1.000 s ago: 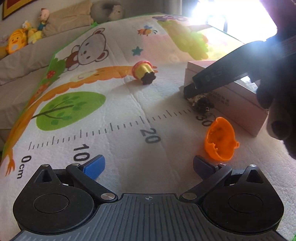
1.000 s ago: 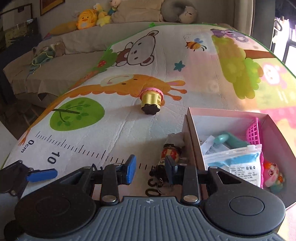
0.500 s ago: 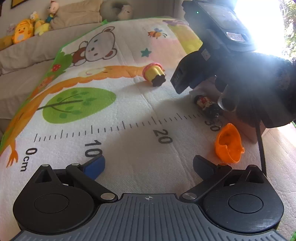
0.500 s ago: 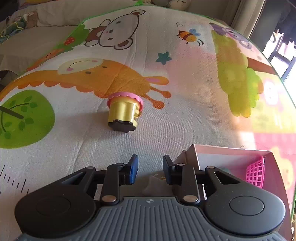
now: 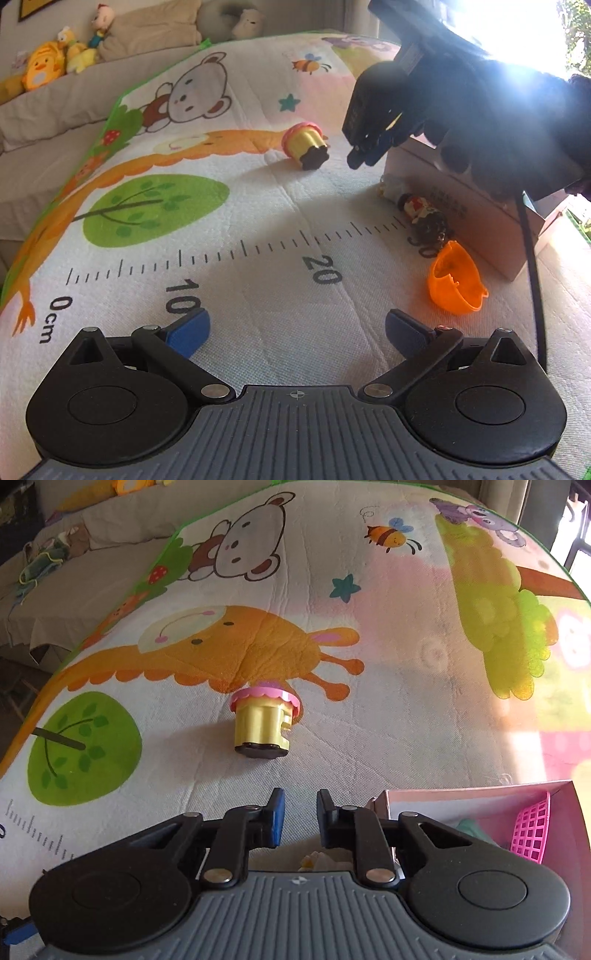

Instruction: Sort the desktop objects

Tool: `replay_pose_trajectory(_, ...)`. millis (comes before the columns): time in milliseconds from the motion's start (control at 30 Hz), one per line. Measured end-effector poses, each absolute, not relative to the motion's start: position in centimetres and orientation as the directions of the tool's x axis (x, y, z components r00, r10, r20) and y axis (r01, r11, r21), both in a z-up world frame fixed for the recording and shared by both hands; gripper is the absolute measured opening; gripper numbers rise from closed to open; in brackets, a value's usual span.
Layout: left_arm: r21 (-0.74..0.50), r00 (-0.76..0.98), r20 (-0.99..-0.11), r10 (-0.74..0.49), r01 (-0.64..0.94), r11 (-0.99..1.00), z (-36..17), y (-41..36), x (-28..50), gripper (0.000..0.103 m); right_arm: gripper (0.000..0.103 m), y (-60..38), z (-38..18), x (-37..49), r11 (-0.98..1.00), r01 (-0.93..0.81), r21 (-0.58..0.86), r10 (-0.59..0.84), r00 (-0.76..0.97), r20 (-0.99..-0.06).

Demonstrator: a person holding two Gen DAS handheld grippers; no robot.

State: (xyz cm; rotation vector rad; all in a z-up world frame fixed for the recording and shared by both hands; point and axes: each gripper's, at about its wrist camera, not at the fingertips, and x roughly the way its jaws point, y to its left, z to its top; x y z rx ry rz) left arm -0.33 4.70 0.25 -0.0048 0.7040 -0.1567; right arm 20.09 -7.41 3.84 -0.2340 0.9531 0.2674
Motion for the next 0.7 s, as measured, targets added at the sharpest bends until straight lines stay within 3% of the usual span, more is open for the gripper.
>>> replay_pose_trajectory(100,-0.063,0.75,-0.644,-0.15,0.143,0.988,0.3,4.8,-0.3,0.103,0.012,-6.8,2.9,19.7,0.93,-0.333,-0.153,0.071,0.573,-0.816)
replay_pose_trajectory(300,-0.056,0.753,-0.643,-0.144,0.142,0.988,0.3,4.6,-0.4,0.103,0.012,-8.0,3.0,16.8,0.914,-0.367,-0.171,0.061,0.543,-0.837)
replay_pose_trajectory(500,-0.03,0.755,-0.645,-0.124,0.137,0.99,0.3,4.4,-0.5,0.103,0.012,-10.6,4.0,13.1,0.922,-0.385,-0.032,0.149,0.431,-0.89)
replay_pose_trajectory(600,-0.019,0.752,-0.649,-0.117,0.137,0.99,0.3,4.2,-0.5,0.103,0.012,-12.3,4.6,9.8,0.911,-0.398,0.108,0.256,0.34,-0.905)
replay_pose_trajectory(700,-0.017,0.75,-0.651,-0.115,0.137,0.99,0.4,4.3,-0.5,0.103,0.012,-15.4,7.3,5.7,0.917,-0.386,0.099,0.287,0.468,-0.836)
